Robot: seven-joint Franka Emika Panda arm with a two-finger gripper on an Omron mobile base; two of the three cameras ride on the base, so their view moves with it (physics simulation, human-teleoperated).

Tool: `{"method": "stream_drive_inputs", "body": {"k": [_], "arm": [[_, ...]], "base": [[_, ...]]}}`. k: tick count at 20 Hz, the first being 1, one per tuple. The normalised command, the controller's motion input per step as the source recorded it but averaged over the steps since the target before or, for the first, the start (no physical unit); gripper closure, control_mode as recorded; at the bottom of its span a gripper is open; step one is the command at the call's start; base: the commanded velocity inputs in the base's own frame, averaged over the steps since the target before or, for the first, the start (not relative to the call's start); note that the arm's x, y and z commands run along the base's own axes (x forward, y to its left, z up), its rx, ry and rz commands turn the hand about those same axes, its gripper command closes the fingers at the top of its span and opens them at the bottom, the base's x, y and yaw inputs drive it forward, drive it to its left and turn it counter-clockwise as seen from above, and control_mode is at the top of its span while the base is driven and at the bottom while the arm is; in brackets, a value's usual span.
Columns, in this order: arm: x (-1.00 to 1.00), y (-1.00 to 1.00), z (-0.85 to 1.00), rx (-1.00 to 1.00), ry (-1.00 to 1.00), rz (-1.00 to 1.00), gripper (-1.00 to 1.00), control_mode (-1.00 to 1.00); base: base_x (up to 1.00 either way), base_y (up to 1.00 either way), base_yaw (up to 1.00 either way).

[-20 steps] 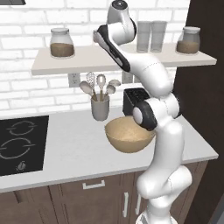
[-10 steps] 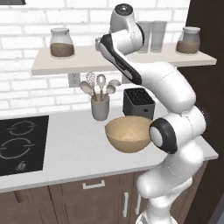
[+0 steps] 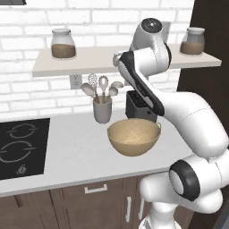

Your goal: Open the cabinet, pick up the bread from the cabinet and place it in the basket. Then move the basket to the dining counter.

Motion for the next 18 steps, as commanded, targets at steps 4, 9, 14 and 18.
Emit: {"method": "stream_drive_inputs", "body": {"k": [4,9,14,18], "arm": [[-1.00,-0.29,-0.50,0.00,0.37,-0.02,1.00,-1.00],[-0.94,-0.14,-0.88,-0.05,0.44,-0.01,1.00,-1.00],[0.03,-0.02,-1.00,-0.03,0.27,0.00,1.00,-1.00],[0.59,-0.02,-0.99,0.00,0.07,0.04,1.00,-1.00]], "base": [[0.00,0.00,0.00],[0.00,0.00,0.00],[0.00,0.00,0.00],[0.00,0.00,0.00]]}}
